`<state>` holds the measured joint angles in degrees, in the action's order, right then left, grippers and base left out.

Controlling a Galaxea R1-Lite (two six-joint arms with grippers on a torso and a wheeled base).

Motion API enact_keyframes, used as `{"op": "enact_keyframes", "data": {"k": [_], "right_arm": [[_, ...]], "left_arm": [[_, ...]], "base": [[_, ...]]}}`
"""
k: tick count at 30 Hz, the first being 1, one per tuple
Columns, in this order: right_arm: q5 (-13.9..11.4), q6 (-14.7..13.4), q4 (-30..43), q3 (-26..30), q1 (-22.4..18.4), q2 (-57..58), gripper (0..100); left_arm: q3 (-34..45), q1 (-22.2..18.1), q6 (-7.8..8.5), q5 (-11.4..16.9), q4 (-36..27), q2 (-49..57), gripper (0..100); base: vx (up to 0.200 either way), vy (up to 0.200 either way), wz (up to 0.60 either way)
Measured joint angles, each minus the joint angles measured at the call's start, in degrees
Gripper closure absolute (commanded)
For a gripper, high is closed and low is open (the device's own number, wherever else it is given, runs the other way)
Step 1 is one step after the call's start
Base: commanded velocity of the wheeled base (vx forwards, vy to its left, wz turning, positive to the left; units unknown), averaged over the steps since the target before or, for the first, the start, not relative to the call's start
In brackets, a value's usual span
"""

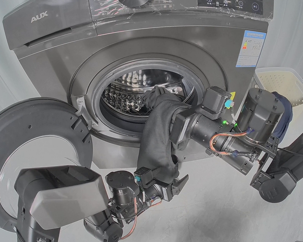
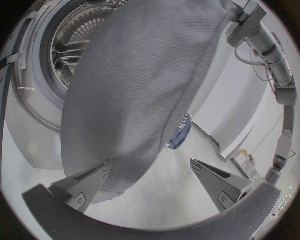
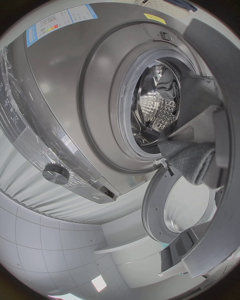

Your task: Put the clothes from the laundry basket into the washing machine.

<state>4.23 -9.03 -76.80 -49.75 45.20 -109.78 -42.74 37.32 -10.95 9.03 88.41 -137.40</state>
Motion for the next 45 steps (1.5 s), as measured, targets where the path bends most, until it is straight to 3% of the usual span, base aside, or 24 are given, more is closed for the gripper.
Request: {"op": "enact_keyframes", "data": {"k": [8, 9, 24, 34, 39, 45], "right_arm": [[0.00, 0.00, -0.17, 0.41, -0.15, -0.04, 100], [0.00, 0.00, -0.27, 0.50, -0.15, -0.06, 100], [0.00, 0.00, -0.55, 1.38, -0.37, -0.41, 100], [-0.27, -0.05, -0.61, 4.06, -2.01, 0.27, 100], [-1.08, -0.02, -0.66, 9.02, -2.86, 1.69, 100], [-4.10, 0.11, -1.80, 17.09, -4.33, 5.07, 100]], "left_arm": [[-2.21, -1.33, -0.05, -2.85, -0.02, -1.44, 0], [-2.40, -1.40, -0.09, -3.16, -0.05, -1.51, 100], [-3.21, -2.69, -0.35, -4.83, -0.02, -1.05, 100], [13.42, -3.34, 0.00, -2.90, 0.05, 11.61, 100], [21.75, -4.94, 0.28, -1.68, 0.02, 21.60, 100], [27.26, -8.48, 1.18, 0.84, -0.13, 32.63, 100]], "base": [[0.000, 0.000, 0.00], [0.000, 0.000, 0.00], [0.000, 0.000, 0.00], [0.000, 0.000, 0.00], [0.000, 0.000, 0.00], [0.000, 0.000, 0.00]]}}
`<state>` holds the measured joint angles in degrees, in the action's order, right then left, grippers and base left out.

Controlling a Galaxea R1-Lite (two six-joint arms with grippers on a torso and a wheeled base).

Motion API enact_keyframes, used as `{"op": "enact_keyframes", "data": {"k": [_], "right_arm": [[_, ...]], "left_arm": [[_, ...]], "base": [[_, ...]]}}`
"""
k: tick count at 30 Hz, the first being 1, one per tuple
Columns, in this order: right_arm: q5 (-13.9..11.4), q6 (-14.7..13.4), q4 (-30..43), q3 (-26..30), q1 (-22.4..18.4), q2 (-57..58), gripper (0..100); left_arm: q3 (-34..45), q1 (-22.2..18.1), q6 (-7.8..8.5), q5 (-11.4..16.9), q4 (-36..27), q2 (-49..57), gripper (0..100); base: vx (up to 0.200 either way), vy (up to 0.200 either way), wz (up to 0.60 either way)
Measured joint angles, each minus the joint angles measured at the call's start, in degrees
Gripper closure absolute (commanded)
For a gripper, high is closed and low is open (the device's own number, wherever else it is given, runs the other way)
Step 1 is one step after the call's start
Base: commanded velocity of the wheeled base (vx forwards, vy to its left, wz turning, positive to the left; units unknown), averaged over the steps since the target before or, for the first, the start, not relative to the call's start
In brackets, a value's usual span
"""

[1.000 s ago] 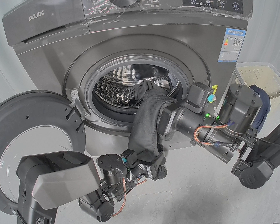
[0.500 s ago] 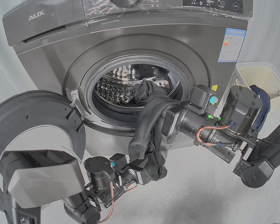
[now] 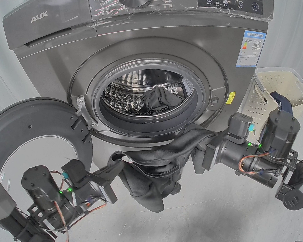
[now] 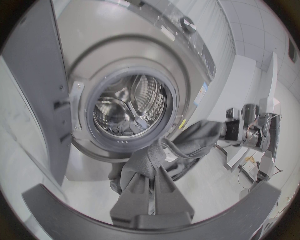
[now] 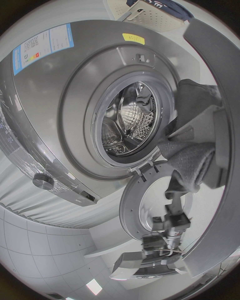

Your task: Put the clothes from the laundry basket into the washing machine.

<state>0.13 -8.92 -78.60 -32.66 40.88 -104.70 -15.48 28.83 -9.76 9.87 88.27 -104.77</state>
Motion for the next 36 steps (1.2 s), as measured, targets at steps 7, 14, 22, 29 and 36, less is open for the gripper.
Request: {"op": "enact_keyframes", "data": {"k": [7, 14, 22, 29, 36], "right_arm": [[-3.04, -0.46, -3.86, 7.55, -4.66, 4.53, 100], [-4.75, -1.01, -5.28, 8.48, -8.98, 6.47, 100], [-4.04, -0.89, -8.07, 7.72, -9.53, 6.69, 100], [-1.13, -0.78, -8.66, 4.94, -9.68, 5.95, 100], [0.90, -0.60, -8.63, 3.97, -9.87, 5.80, 100]], "left_arm": [[0.94, -5.08, 0.30, 2.50, -0.37, 8.92, 100], [-2.76, -8.35, -0.05, 6.05, -0.30, 12.79, 100], [-8.06, -8.36, -0.52, 7.42, -0.71, 12.85, 100], [-10.37, -8.22, -0.72, 7.83, -0.52, 11.41, 100], [-10.37, -7.94, -0.71, 7.47, -0.55, 11.30, 100]], "base": [[0.000, 0.000, 0.00], [0.000, 0.000, 0.00], [0.000, 0.000, 0.00], [0.000, 0.000, 0.00], [0.000, 0.000, 0.00]]}}
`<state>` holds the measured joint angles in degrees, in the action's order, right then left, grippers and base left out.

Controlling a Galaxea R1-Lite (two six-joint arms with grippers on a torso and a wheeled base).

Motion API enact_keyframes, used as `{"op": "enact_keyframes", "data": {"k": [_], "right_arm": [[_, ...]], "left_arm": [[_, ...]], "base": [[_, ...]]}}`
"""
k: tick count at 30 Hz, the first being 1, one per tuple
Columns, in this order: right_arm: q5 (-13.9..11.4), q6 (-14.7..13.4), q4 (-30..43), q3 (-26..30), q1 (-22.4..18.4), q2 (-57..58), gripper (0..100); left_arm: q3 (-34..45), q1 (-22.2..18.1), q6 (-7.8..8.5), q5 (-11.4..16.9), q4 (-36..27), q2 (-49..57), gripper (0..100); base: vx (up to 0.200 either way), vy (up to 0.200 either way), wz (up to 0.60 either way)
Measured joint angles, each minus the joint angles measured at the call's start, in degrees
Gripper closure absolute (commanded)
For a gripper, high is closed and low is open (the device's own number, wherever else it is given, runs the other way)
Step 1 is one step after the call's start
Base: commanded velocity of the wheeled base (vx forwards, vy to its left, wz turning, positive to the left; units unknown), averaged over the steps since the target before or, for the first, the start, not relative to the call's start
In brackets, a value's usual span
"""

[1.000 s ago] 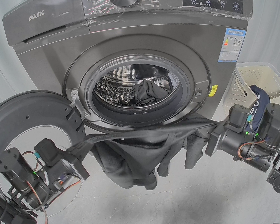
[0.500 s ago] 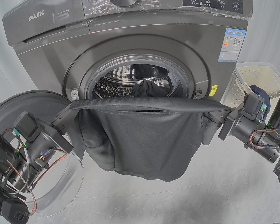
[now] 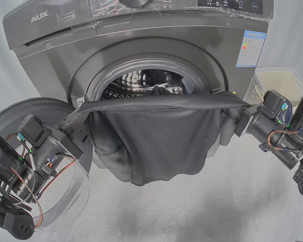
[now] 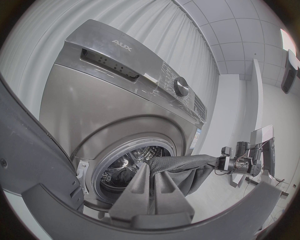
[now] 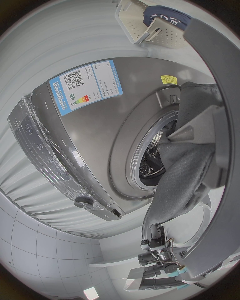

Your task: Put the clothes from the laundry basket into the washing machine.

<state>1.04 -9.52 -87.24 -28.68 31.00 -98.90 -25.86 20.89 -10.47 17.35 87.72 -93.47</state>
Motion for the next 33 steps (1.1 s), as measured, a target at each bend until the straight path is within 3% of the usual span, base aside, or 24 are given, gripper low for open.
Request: {"op": "enact_keyframes", "data": {"k": [16, 33], "right_arm": [[0.44, 0.28, 0.80, -0.30, -0.90, 2.22, 100], [-0.22, 0.09, -0.62, 4.57, 2.54, -3.00, 100]], "left_arm": [[0.48, 1.26, 0.21, -0.35, -0.06, -0.30, 100], [0.84, 10.47, 0.93, 1.29, -0.33, -2.97, 100]], "base": [[0.000, 0.000, 0.00], [0.000, 0.000, 0.00]]}}
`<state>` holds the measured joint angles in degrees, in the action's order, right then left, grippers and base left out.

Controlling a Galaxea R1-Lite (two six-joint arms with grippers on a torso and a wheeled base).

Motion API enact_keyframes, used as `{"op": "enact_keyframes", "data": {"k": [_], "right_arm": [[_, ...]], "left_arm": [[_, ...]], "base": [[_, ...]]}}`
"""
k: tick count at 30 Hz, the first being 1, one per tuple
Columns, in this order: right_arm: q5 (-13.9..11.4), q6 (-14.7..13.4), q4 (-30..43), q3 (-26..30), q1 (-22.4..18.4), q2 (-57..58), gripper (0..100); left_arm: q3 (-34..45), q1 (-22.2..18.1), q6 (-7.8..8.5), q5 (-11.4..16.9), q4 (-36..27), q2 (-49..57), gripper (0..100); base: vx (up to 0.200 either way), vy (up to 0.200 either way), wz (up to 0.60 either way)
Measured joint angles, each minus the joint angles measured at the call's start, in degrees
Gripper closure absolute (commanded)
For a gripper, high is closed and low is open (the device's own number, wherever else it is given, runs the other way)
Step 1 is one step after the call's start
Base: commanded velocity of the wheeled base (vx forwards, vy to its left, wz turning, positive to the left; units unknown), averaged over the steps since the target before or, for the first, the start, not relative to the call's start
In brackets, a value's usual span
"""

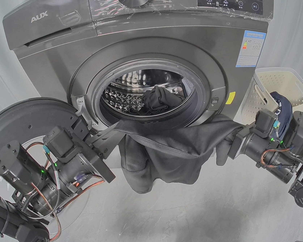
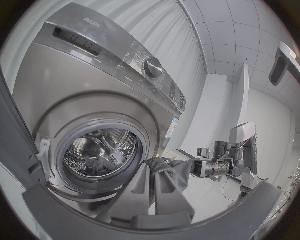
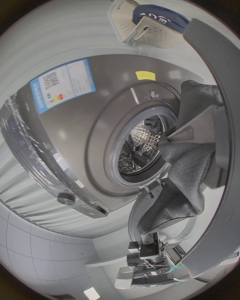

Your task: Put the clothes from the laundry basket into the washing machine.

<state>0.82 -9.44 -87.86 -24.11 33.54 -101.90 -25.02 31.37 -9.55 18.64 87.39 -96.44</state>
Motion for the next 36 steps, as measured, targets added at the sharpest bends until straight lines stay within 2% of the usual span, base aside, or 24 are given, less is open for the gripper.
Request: {"op": "enact_keyframes", "data": {"k": [1, 2, 8, 19, 24, 29, 36], "right_arm": [[0.02, -0.04, -0.20, 0.06, 0.33, -0.59, 100], [0.13, -0.13, -0.39, 0.11, 0.96, -1.40, 0], [0.51, -0.39, -0.71, 2.60, 5.57, -5.84, 0], [0.09, 0.63, -0.60, 16.26, 9.73, -12.37, 0], [0.40, -0.09, -0.63, 19.52, 11.56, -14.71, 0], [0.51, -0.33, -0.72, 18.75, 11.41, -15.63, 0], [0.51, -0.46, -0.72, 8.98, 9.76, -16.26, 0]], "left_arm": [[-0.12, 0.27, 0.02, -0.04, 0.16, -0.44, 100], [-0.39, 0.52, 0.00, -0.09, 0.38, -0.85, 100], [-2.29, 1.23, -0.02, -0.35, 0.93, -2.35, 100], [-5.80, 1.24, -0.33, -2.91, 0.99, -1.85, 100], [-6.40, 1.23, -0.33, -3.18, 1.01, -1.66, 100], [-6.44, 1.57, -0.38, -3.10, 1.10, -1.41, 100], [-5.22, 3.35, -0.46, -2.47, 1.06, 0.00, 100]], "base": [[0.000, 0.000, 0.00], [0.000, 0.000, 0.00], [0.000, 0.000, 0.00], [0.000, 0.000, 0.00], [0.000, 0.000, 0.00], [0.000, 0.000, 0.00], [0.000, 0.000, 0.00]]}}
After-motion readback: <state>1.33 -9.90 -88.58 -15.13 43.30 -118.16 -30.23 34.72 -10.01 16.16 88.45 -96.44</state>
